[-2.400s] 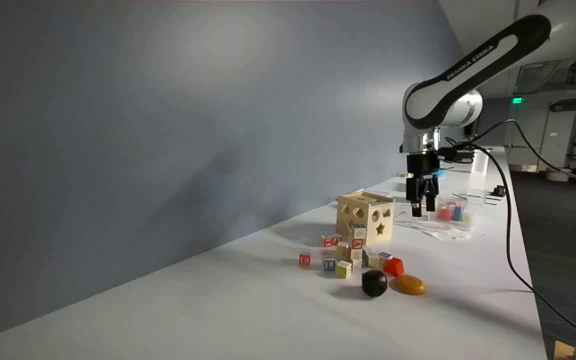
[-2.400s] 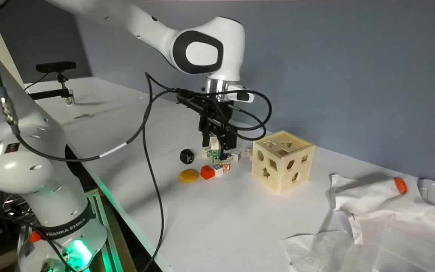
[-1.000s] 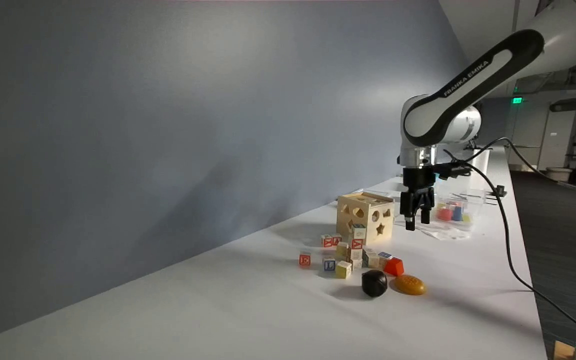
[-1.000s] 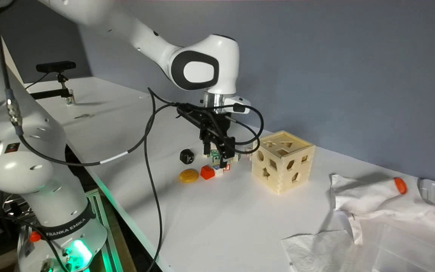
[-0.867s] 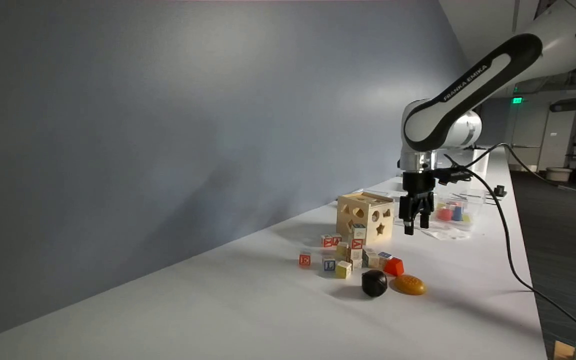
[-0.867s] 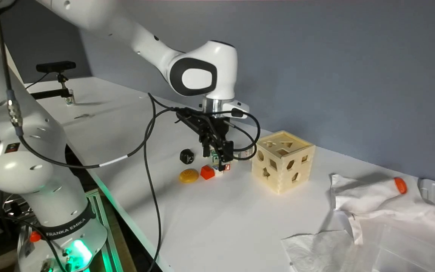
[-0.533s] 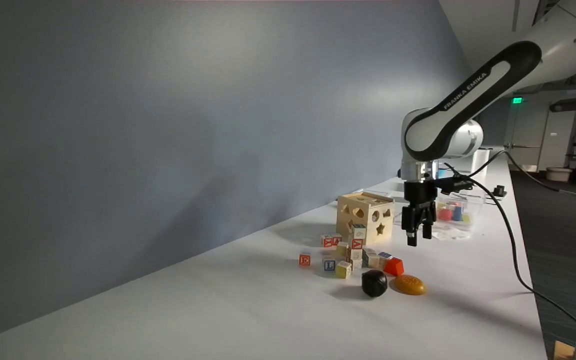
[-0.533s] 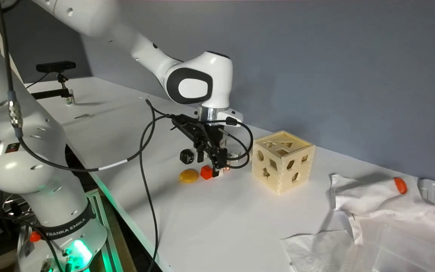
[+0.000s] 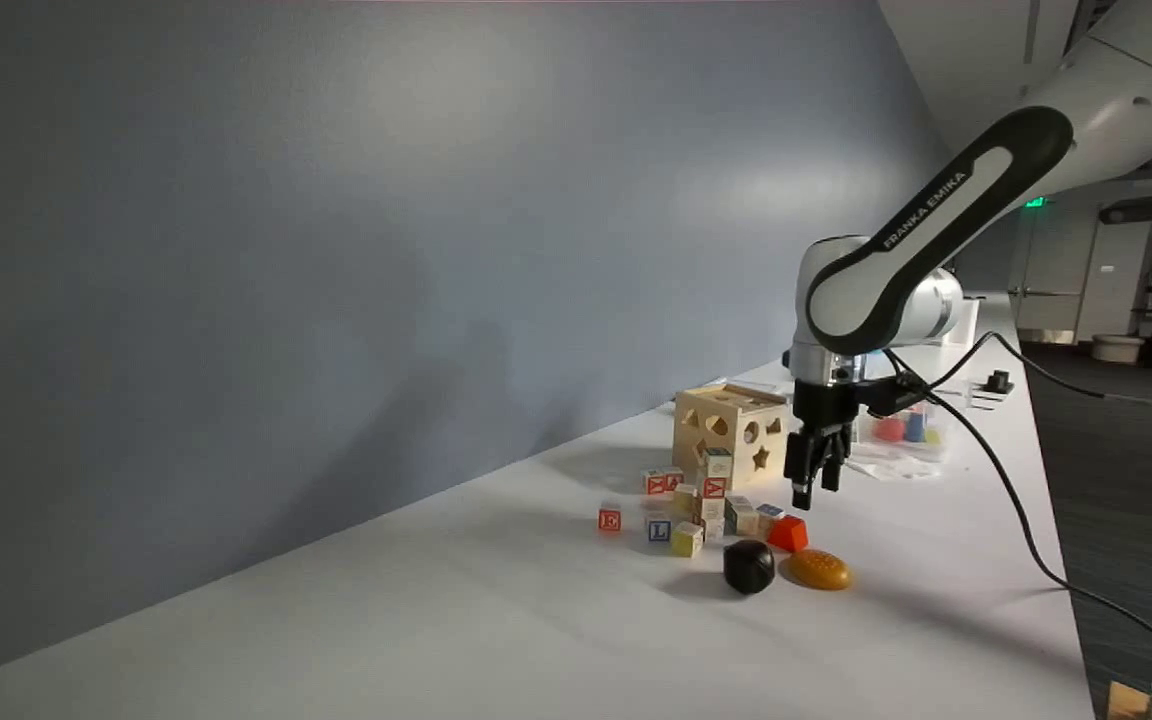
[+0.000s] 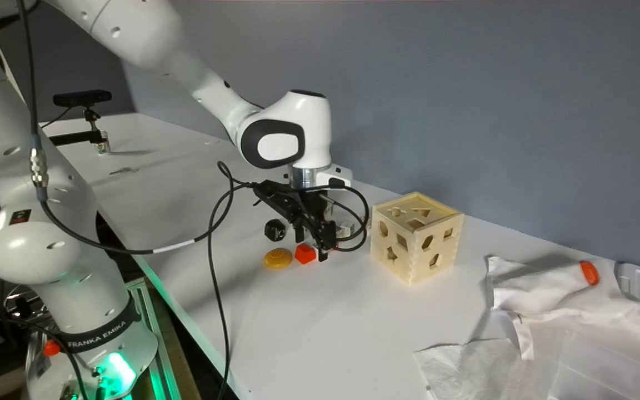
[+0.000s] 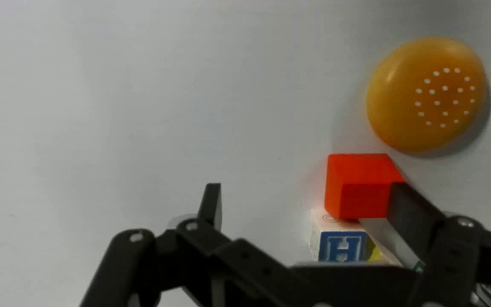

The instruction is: Put the cube through the square hole of the shape sorting box

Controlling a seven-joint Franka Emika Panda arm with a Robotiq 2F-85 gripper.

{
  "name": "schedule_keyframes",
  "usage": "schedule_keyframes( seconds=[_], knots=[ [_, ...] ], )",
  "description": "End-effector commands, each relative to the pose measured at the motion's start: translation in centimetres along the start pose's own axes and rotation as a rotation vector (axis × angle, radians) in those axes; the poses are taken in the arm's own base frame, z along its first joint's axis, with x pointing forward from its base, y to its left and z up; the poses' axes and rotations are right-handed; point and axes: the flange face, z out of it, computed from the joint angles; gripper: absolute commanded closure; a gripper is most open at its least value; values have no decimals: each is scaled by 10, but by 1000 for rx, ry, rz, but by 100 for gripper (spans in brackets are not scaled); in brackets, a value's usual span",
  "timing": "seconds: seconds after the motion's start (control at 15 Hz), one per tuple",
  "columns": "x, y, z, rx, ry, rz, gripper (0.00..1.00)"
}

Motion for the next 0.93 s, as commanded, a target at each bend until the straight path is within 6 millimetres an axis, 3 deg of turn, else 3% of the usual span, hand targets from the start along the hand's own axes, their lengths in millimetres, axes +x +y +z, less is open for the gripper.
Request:
schedule_keyframes(
  seconds=[0.0, 0.33, 0.6, 0.67, 0.87],
  knots=[
    [6, -11, 11, 16, 59, 6, 0],
    [18, -14, 21, 11, 111, 33, 0],
    [21, -12, 29, 1, 125, 45, 22],
    [21, -12, 30, 3, 129, 48, 38],
    [23, -11, 31, -2, 143, 55, 38]
  ],
)
